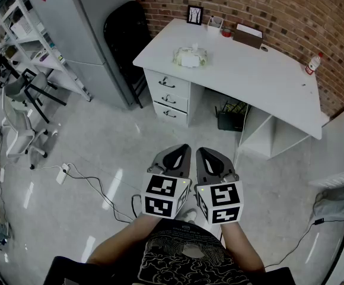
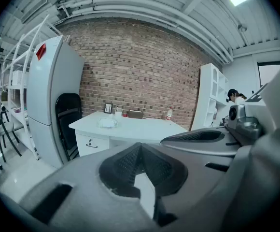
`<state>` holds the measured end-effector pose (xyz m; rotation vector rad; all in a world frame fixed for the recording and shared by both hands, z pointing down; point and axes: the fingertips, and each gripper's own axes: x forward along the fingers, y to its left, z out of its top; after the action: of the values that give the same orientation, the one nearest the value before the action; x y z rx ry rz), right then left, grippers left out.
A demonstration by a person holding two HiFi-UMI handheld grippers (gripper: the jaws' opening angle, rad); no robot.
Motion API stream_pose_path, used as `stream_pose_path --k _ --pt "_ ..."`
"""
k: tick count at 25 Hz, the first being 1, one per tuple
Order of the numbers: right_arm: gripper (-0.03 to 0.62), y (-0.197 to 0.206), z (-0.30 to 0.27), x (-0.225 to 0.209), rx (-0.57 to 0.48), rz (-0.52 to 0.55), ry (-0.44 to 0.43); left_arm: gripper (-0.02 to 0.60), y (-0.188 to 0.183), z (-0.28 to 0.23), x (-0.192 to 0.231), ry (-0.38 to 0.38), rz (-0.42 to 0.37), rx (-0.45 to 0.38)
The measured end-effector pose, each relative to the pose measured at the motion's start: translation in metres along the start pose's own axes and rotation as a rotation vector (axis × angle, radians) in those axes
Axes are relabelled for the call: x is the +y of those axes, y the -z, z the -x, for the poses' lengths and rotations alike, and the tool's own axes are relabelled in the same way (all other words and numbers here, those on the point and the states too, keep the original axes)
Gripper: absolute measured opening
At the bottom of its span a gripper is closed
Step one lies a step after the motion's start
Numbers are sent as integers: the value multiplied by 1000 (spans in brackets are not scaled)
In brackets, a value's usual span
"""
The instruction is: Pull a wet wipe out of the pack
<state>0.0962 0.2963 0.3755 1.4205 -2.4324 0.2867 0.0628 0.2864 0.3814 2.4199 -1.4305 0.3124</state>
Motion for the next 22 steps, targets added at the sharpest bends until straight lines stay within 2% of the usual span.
stream_pose_path --k 11,22 --pt "18 3 -7 -14 1 -21 -30 12 1 -22 -7 12 -3 23" --pt "20 -10 -85 -42 30 -18 8 12 -10 -90 44 59 45 48"
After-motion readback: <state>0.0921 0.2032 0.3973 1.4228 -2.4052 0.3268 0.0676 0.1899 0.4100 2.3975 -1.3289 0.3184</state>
